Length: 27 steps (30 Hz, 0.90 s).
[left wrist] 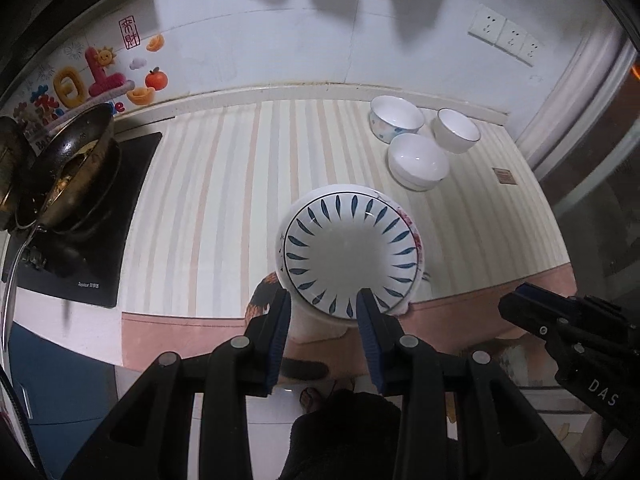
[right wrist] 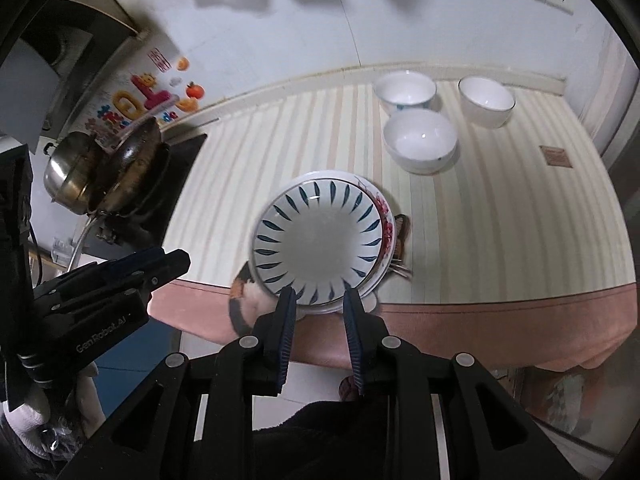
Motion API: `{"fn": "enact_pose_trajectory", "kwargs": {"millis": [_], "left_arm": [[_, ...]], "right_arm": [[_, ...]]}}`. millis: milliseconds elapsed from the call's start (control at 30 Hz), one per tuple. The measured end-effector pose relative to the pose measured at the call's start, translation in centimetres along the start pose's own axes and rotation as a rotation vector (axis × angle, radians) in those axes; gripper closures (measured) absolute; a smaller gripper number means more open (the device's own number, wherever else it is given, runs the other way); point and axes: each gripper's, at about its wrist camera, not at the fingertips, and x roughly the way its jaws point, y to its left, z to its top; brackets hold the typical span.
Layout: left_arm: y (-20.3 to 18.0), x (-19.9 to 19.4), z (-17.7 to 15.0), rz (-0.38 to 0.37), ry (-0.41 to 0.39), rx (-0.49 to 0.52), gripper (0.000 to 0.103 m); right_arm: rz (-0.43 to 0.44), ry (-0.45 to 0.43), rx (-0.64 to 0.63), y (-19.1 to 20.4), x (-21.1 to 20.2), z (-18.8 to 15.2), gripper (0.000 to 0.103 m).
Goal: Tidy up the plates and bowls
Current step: 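Carry the plate stack beside the cat cushion and open the right gripper, then reach the right gripper to a plain white bowl and grasp its rim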
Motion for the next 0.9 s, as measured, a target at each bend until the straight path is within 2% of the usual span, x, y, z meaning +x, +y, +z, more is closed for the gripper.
{"fn": "enact_pose_trajectory", "kwargs": {"millis": [333, 367, 400, 467, 567, 733, 867, 900], "left_arm": [[-0.6, -1.7, 0.0, -0.024, -0.029, 0.011, 0.071], [-0.7, -1.7, 0.4, -0.029, -0.030, 0.006, 0.071], [-0.9, -1.3, 1.0, -0.033, -0.033, -0.003, 0.066], [-1.3, -0.5, 2.0, -0.048, -0.030, -0.020, 0.062], [-2.3, 1.8, 4.4, -0.063, -0.020, -0.048, 0.060], [-4.5, 8.0, 10.1, -0.077, 0.018, -0.099, 0.060], [-6.0, 14.8, 14.7, -0.086, 0.093, -0.125, 0.060], [-6.5, 17.3, 16.0, -0.102, 0.132, -0.139, 0.060]], "right_arm": [[0.031, -0.031, 0.011, 2.1, -3.7, -1.5, 0.075], [0.034, -0.032, 0.015, 1.8, -3.8, -1.3, 0.072], [0.036, -0.033, 0.023, 1.4, -3.7, -1.0, 0.069], [0.040, -0.034, 0.040, 0.5, -3.6, -0.3, 0.056], [0.029, -0.038, 0.058, -1.9, -3.0, 1.6, 0.041], [-0.001, -0.042, 0.099, -7.7, -0.5, 6.6, 0.041], [-0.005, -0.024, 0.121, -13.4, 3.8, 12.2, 0.041], [-0.001, -0.012, 0.124, -15.0, 5.5, 13.8, 0.041]]}}
